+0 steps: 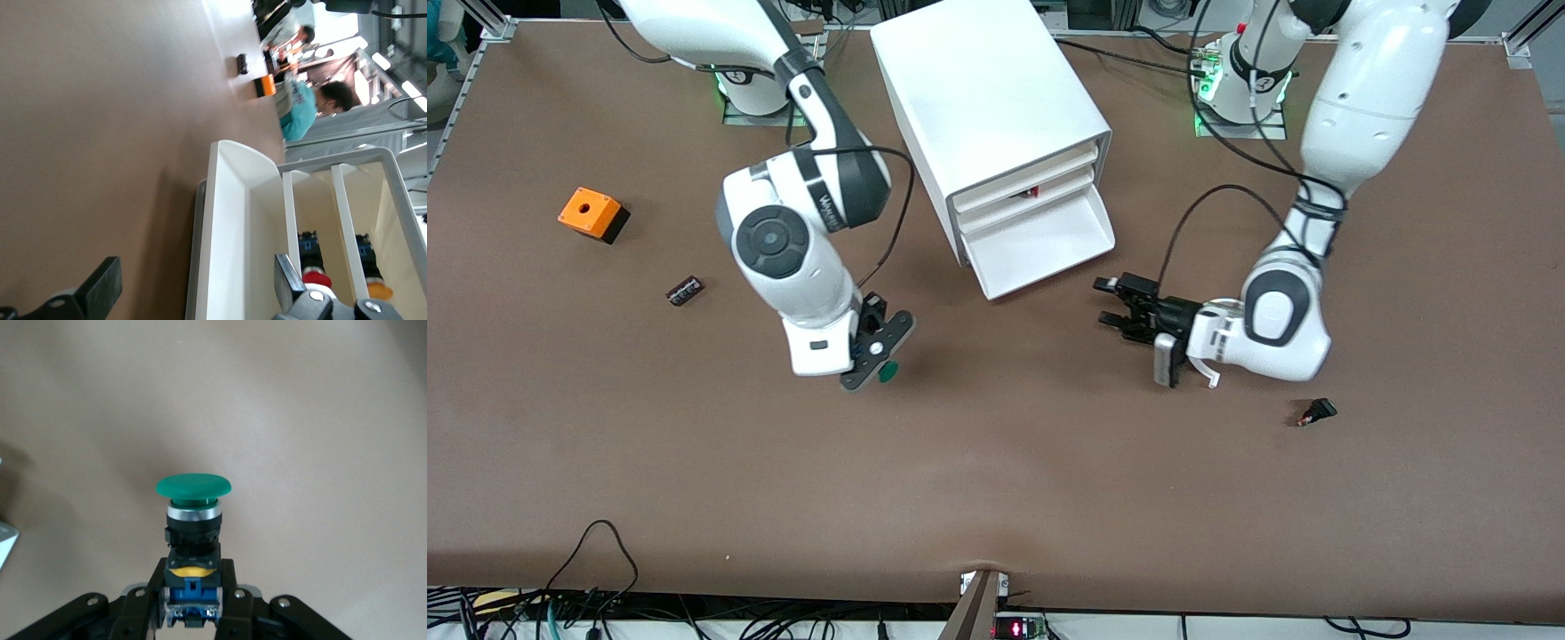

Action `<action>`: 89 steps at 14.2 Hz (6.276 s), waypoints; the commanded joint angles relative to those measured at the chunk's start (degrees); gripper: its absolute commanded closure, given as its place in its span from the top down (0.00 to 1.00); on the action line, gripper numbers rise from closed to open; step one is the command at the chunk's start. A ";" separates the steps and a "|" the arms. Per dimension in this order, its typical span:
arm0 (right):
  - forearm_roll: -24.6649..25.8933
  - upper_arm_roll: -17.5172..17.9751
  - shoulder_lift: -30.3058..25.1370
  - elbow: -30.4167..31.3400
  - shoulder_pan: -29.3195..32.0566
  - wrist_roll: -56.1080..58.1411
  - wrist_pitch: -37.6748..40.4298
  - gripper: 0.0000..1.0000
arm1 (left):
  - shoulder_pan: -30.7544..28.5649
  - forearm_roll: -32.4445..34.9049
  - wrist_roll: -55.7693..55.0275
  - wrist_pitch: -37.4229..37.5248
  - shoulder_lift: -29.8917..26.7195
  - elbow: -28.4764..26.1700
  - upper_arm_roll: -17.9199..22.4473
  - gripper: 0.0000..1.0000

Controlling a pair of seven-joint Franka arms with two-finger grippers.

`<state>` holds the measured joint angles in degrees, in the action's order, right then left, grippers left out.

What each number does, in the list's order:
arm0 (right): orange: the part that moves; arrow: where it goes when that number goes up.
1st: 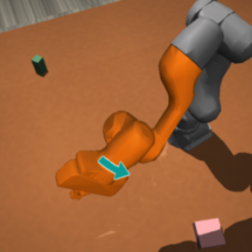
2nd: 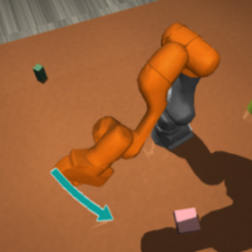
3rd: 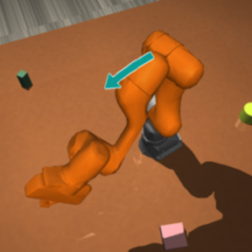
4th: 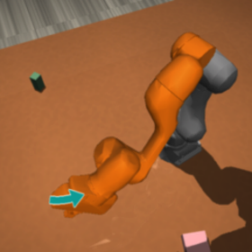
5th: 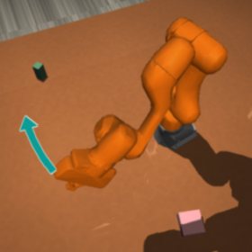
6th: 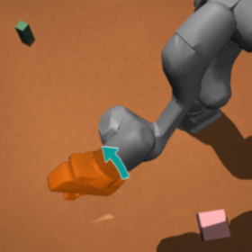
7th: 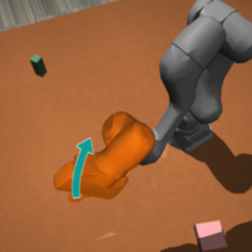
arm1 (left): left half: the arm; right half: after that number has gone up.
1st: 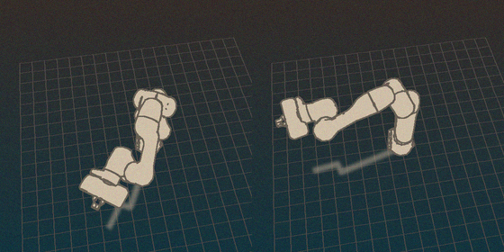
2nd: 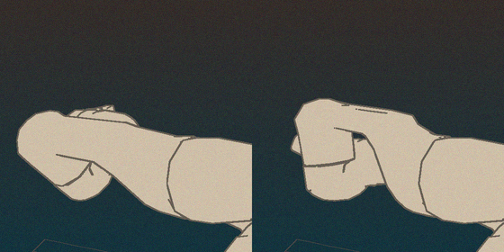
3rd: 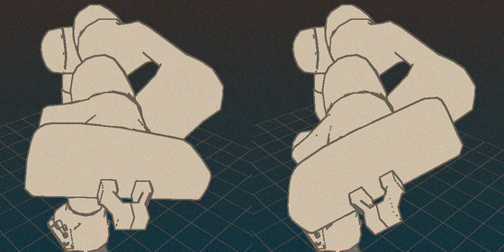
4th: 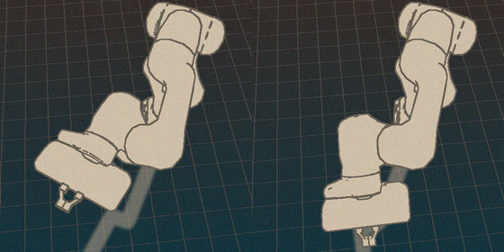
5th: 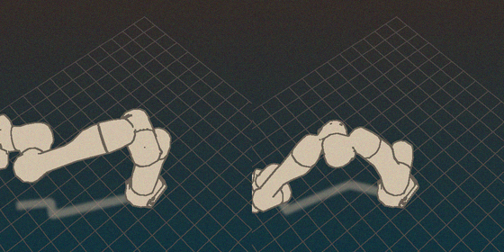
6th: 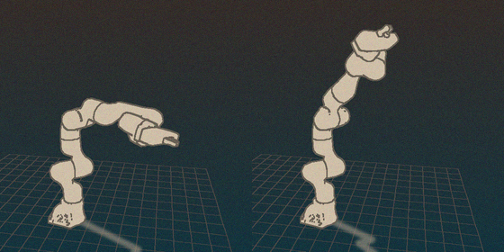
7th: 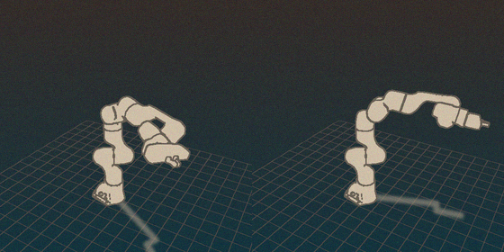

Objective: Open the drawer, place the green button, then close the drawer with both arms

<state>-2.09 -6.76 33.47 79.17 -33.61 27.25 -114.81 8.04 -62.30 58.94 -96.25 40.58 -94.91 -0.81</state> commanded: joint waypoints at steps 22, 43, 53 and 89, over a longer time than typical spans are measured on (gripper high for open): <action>-0.37 -2.82 8.71 -6.22 -24.14 9.58 1.17 0.18 | -1.71 67.31 -38.40 22.42 -18.96 24.48 -1.40 1.00; -4.32 -5.62 8.89 -5.24 -25.98 6.49 1.35 1.00 | -6.98 65.03 -59.03 1.06 -43.30 -5.73 -1.48 1.00; -17.23 -15.29 1.34 -7.01 -25.72 5.97 2.22 1.00 | -7.16 63.53 -59.82 1.42 -42.25 -5.55 -1.48 1.00; -1.43 3.60 -28.99 9.34 38.09 -7.04 21.56 1.00 | 15.08 52.98 -108.33 -49.36 -16.77 -20.04 -4.03 1.00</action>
<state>-4.51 -4.57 7.07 85.77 3.51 18.52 -93.42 22.06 -9.32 -48.42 -141.01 23.99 -111.58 -5.45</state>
